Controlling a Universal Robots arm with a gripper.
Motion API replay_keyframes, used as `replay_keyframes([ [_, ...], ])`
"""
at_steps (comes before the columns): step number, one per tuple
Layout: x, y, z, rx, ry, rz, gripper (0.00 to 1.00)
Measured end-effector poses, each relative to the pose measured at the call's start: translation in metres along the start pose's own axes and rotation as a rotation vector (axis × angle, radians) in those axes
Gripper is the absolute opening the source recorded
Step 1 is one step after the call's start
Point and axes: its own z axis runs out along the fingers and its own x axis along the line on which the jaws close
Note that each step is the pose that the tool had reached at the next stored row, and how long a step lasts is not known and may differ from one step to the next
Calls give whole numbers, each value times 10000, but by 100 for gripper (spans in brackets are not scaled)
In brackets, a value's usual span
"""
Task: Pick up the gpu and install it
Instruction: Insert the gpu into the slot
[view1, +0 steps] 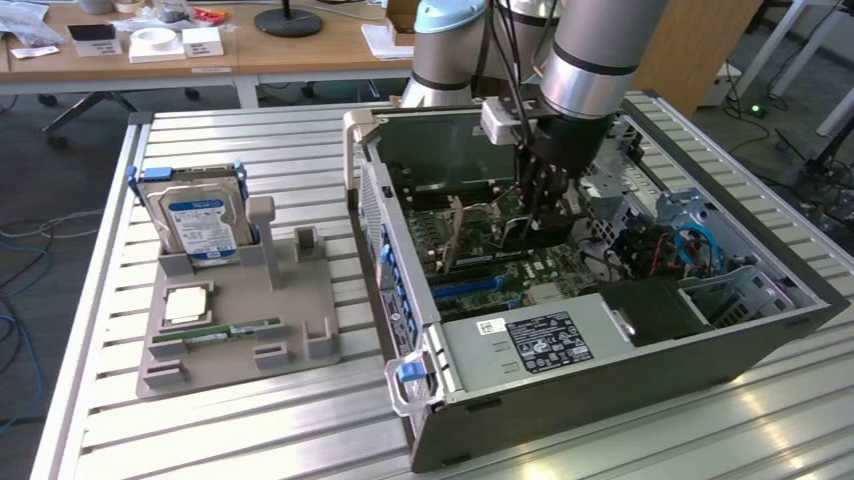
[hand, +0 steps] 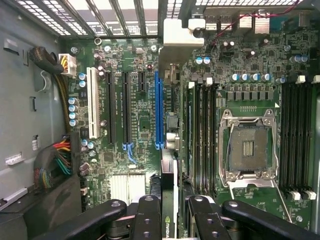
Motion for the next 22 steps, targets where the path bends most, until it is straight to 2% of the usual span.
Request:
replay_keyframes([
  [10, 75, 17, -3, -1, 3, -27, 26],
  [15, 79, 22, -2, -1, 2, -27, 26],
  [22, 81, 73, -3, 3, 2, -28, 26],
])
